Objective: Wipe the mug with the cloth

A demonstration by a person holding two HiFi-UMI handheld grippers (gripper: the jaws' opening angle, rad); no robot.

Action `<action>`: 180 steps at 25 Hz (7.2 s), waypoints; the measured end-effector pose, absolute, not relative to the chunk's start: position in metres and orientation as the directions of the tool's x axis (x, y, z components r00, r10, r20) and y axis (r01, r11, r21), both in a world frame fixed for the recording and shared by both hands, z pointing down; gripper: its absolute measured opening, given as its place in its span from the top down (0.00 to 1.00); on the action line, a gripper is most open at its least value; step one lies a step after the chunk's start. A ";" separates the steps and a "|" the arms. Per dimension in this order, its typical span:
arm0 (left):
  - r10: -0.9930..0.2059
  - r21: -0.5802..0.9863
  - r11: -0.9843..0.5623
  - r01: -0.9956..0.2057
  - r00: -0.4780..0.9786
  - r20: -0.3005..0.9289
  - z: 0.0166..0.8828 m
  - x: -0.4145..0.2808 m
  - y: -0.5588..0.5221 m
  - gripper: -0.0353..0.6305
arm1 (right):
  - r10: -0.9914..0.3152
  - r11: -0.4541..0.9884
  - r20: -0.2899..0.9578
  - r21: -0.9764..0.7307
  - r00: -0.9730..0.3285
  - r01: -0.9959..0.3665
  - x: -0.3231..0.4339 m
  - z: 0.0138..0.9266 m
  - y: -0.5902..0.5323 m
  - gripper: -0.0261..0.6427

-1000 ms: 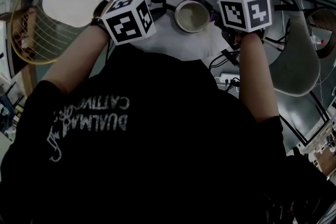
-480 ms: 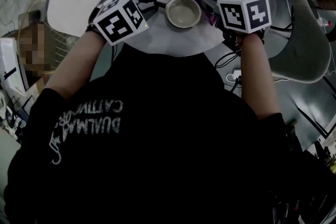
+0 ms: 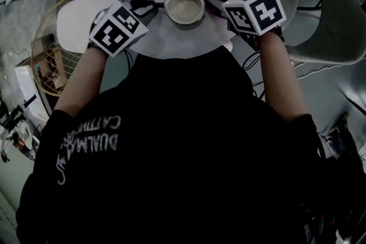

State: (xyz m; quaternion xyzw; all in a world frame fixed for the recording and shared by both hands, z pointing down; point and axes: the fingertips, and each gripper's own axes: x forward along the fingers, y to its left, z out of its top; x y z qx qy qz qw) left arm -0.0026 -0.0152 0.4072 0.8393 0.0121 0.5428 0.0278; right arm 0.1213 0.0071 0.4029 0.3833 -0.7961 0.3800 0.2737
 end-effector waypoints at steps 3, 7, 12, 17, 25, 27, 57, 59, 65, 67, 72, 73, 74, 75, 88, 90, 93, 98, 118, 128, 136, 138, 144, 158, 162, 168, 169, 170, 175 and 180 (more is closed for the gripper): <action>0.047 0.058 -0.998 -0.016 0.398 0.916 0.408 -0.002 -0.014 0.85 | -0.411 0.411 0.718 -0.404 -0.561 -0.817 0.124 0.405 0.014 0.86; 0.045 0.057 -0.998 -0.020 0.382 0.923 0.409 -0.002 -0.013 0.85 | -0.427 0.396 0.705 -0.417 -0.566 -0.818 0.127 0.406 0.023 0.86; 0.040 0.047 -0.999 -0.013 0.358 0.933 0.412 -0.002 -0.012 0.85 | -0.437 0.421 0.706 -0.386 -0.557 -0.821 0.124 0.409 0.034 0.86; 0.039 0.050 -0.998 -0.023 0.342 0.939 0.412 -0.002 -0.012 0.85 | -0.442 0.428 0.707 -0.374 -0.551 -0.823 0.123 0.410 0.044 0.86; 0.033 0.044 -0.999 -0.026 0.316 0.948 0.412 -0.001 -0.011 0.85 | -0.431 0.451 0.709 -0.367 -0.559 -0.814 0.115 0.411 0.056 0.86; 0.032 0.043 -0.999 -0.028 0.312 0.949 0.411 0.000 -0.011 0.85 | -0.426 0.445 0.707 -0.379 -0.565 -0.811 0.115 0.410 0.058 0.87; -0.029 -0.005 -0.996 -0.094 0.264 0.964 0.410 -0.003 -0.001 0.85 | -0.426 0.459 0.752 -0.298 -0.502 -0.837 0.100 0.410 0.073 0.87; -0.035 -0.010 -0.995 -0.096 0.256 0.966 0.410 -0.002 -0.002 0.85 | -0.424 0.453 0.765 -0.285 -0.485 -0.845 0.100 0.410 0.073 0.87; -0.036 -0.009 -0.994 -0.108 0.247 0.968 0.411 -0.002 0.000 0.85 | -0.429 0.463 0.772 -0.257 -0.469 -0.848 0.097 0.412 0.075 0.87; -0.034 -0.009 -0.994 -0.106 0.243 0.969 0.410 -0.002 0.001 0.85 | -0.429 0.464 0.773 -0.256 -0.468 -0.848 0.096 0.412 0.076 0.87; -0.036 -0.012 -0.994 -0.105 0.231 0.972 0.410 -0.004 0.000 0.85 | -0.430 0.457 0.782 -0.244 -0.452 -0.856 0.093 0.410 0.075 0.87; -0.037 -0.012 -0.994 -0.108 0.229 0.973 0.410 -0.004 -0.001 0.85 | -0.434 0.449 0.783 -0.240 -0.445 -0.860 0.092 0.409 0.075 0.87; -0.040 -0.015 -0.993 -0.113 0.225 0.974 0.409 -0.005 -0.001 0.85 | -0.438 0.439 0.785 -0.238 -0.438 -0.866 0.092 0.409 0.075 0.87; -0.045 -0.019 -0.993 -0.118 0.219 0.975 0.409 -0.005 -0.001 0.85 | -0.443 0.427 0.786 -0.238 -0.431 -0.872 0.091 0.408 0.076 0.87; -0.062 -0.019 -0.979 -0.205 0.205 0.977 0.413 -0.005 0.004 0.85 | -0.460 0.395 0.765 -0.279 -0.452 -0.875 0.078 0.407 0.087 0.87; -0.074 -0.029 -0.977 -0.211 0.210 0.975 0.414 -0.003 0.004 0.85 | -0.462 0.388 0.754 -0.303 -0.468 -0.871 0.077 0.409 0.088 0.87; -0.099 -0.049 -0.972 -0.228 0.213 0.972 0.414 -0.003 0.002 0.85 | -0.460 0.400 0.749 -0.304 -0.477 -0.865 0.077 0.410 0.089 0.87; -0.135 -0.070 -0.957 -0.282 0.215 0.967 0.412 -0.004 0.002 0.85 | -0.436 0.452 0.718 -0.347 -0.542 -0.822 0.068 0.406 0.093 0.88; -0.062 -0.028 -0.991 -0.131 0.267 0.962 0.408 -0.005 0.019 0.86 | -0.526 0.217 0.667 -0.494 -0.527 -0.842 0.056 0.408 0.086 0.93; 0.046 0.021 -0.996 0.088 0.292 0.955 0.402 -0.010 0.028 0.86 | -0.575 0.061 0.702 -0.475 -0.420 -0.878 0.042 0.404 0.080 0.93; 0.123 0.060 -0.971 0.229 0.272 0.954 0.400 -0.016 0.040 0.85 | -0.612 -0.030 0.705 -0.472 -0.357 -0.881 0.032 0.403 0.079 0.93; 0.139 0.069 -0.963 0.260 0.264 0.954 0.400 -0.016 0.044 0.85 | -0.624 -0.050 0.702 -0.473 -0.343 -0.880 0.031 0.403 0.078 0.93; 0.176 0.078 -0.931 0.357 0.252 0.952 0.405 -0.018 0.069 0.85 | -0.667 -0.085 0.677 -0.483 -0.310 -0.872 0.023 0.407 0.086 0.93; 0.176 0.035 -0.884 0.467 0.262 0.949 0.414 -0.028 0.082 0.94 | -0.730 -0.161 0.643 -0.490 -0.230 -0.857 0.004 0.412 0.084 0.93; 0.180 0.032 -0.880 0.474 0.272 0.945 0.415 -0.027 0.077 0.94 | -0.741 -0.174 0.634 -0.500 -0.222 -0.849 -0.002 0.411 0.081 0.93; 0.200 0.037 -0.869 0.494 0.282 0.938 0.414 -0.027 0.073 0.94 | -0.744 -0.184 0.634 -0.499 -0.211 -0.847 -0.007 0.410 0.076 0.93; 0.201 0.037 -0.869 0.494 0.284 0.937 0.413 -0.027 0.072 0.94 | -0.744 -0.182 0.633 -0.499 -0.213 -0.847 -0.008 0.409 0.076 0.93; 0.204 0.038 -0.868 0.495 0.286 0.936 0.414 -0.028 0.072 0.94 | -0.743 -0.180 0.633 -0.500 -0.216 -0.847 -0.009 0.409 0.075 0.93; 0.214 0.041 -0.864 0.502 0.293 0.932 0.416 -0.028 0.075 0.94 | -0.727 -0.166 0.645 -0.499 -0.236 -0.851 -0.009 0.412 0.077 0.93; 0.239 0.059 -0.864 0.500 0.304 0.922 0.417 -0.030 0.075 0.94 | -0.707 -0.170 0.669 -0.477 -0.231 -0.862 -0.011 0.415 0.077 0.93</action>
